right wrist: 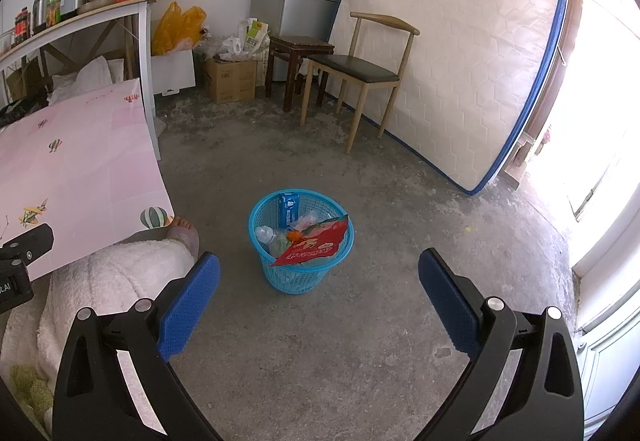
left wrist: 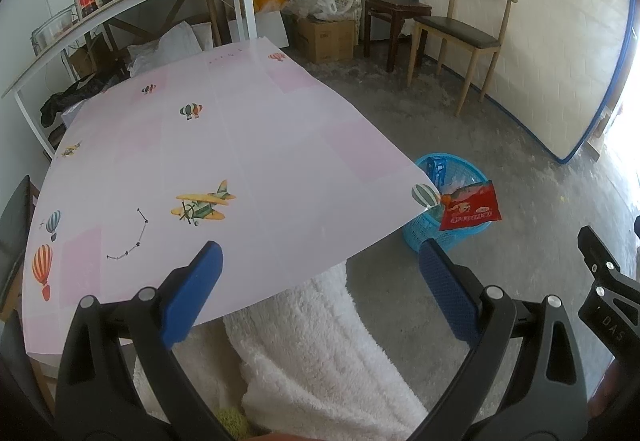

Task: Collect trash

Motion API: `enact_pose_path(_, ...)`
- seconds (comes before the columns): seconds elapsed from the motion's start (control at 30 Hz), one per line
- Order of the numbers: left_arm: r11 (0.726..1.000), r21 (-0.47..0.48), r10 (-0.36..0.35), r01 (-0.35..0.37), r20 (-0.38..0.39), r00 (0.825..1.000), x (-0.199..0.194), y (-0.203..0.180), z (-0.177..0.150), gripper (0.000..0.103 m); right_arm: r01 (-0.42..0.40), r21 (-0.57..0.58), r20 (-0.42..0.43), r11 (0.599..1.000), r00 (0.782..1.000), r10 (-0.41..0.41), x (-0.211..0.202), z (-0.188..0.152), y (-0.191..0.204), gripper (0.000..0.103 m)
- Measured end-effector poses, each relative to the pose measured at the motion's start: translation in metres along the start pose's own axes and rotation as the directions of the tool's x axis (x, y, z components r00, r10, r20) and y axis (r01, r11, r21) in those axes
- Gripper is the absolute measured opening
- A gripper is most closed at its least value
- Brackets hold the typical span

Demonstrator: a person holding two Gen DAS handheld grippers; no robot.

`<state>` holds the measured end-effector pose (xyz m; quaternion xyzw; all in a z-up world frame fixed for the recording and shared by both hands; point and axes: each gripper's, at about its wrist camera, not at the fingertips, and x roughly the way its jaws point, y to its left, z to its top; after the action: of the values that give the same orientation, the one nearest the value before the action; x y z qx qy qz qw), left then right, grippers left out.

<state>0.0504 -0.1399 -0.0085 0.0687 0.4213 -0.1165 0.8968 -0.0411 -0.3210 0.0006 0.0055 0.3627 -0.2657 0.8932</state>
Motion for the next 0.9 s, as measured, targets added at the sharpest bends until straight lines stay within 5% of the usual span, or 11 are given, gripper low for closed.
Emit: enact_pose_path(0.9,1.0,-0.002,-0.001,0.001,-0.003,1.0,-0.0002,0.0006,0.0,0.094,0.0,0.0,0.002,1.0,1.0,0.0,-0.0006,0.0007,0.0027,0.097)
